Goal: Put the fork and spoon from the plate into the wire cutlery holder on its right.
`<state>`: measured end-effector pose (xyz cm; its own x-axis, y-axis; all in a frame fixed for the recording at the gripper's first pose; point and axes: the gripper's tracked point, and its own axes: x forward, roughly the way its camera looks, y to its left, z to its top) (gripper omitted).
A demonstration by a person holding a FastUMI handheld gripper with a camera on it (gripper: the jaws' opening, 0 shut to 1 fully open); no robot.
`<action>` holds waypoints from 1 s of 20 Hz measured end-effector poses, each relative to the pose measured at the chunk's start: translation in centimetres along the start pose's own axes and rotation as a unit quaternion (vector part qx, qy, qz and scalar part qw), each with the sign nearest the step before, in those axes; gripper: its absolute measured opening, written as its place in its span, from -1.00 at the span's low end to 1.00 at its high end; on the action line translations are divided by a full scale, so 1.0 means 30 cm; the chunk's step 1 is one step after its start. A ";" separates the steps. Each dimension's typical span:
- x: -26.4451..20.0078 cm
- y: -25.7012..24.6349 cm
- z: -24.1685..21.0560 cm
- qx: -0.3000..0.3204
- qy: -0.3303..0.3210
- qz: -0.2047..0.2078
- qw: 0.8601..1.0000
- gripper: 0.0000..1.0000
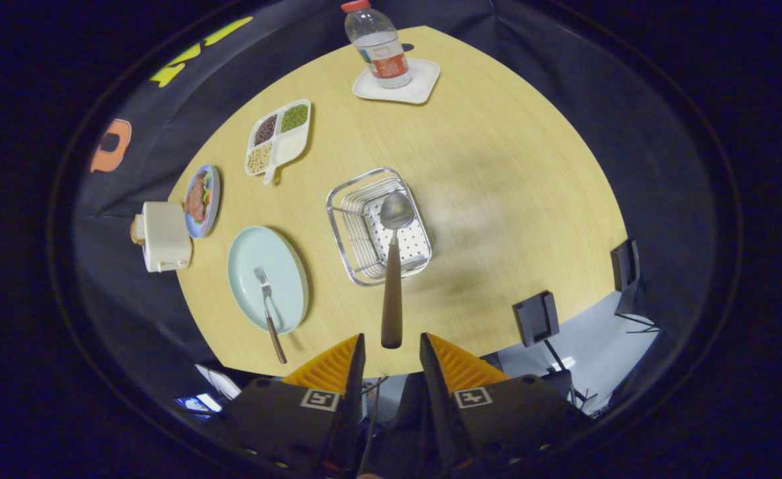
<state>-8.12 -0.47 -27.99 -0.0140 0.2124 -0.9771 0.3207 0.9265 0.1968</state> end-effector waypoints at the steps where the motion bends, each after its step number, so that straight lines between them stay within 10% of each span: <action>1: -0.009 -0.005 -0.009 -0.008 -0.003 -0.005 1.000 0.25; 4: -0.047 -0.024 -0.065 -0.028 -0.011 -0.031 0.999 0.94; 20: 0.226 0.629 -0.361 -0.137 -0.018 0.033 0.990 0.93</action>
<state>-12.42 21.83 -30.03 0.0330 0.2689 -0.9626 0.0507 0.9615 0.2703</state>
